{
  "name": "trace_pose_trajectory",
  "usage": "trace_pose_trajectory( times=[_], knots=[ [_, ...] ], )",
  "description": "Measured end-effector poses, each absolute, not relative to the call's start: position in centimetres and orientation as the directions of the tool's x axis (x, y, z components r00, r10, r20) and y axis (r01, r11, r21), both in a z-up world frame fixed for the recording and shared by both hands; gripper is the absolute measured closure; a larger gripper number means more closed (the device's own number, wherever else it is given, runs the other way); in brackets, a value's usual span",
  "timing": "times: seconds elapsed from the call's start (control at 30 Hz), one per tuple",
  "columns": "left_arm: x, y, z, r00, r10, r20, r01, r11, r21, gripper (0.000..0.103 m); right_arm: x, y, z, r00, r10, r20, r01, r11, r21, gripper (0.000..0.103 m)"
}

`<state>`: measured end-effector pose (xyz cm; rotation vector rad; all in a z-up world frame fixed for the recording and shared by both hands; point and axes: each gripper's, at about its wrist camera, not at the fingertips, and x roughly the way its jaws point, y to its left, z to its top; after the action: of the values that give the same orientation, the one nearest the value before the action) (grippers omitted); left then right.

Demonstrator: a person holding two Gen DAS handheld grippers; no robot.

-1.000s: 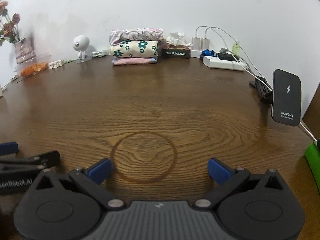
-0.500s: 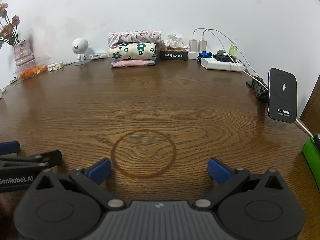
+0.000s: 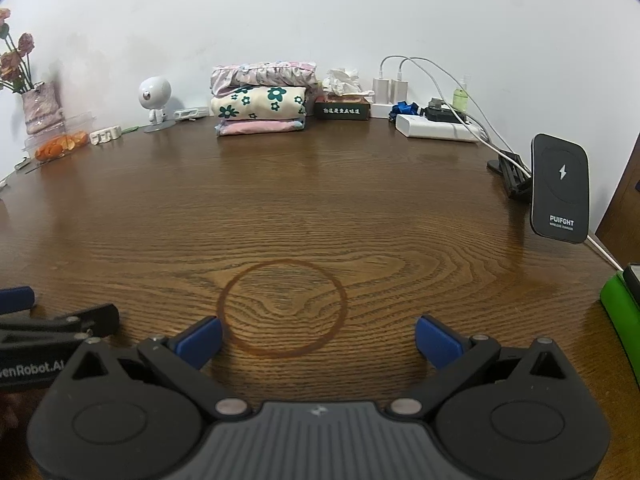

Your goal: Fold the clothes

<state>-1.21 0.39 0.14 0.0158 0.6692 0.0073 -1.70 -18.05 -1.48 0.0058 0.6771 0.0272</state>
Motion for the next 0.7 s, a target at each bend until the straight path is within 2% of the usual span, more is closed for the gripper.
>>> trace_pose_trajectory(
  times=[0.7],
  knots=[
    [-1.12, 0.48, 0.12, 0.784, 0.012, -0.621, -0.005, 1.000, 0.013, 0.001, -1.73, -17.83, -1.55, 0.780, -0.005, -0.626, 0.015, 1.000, 0.011, 0.000]
  ],
)
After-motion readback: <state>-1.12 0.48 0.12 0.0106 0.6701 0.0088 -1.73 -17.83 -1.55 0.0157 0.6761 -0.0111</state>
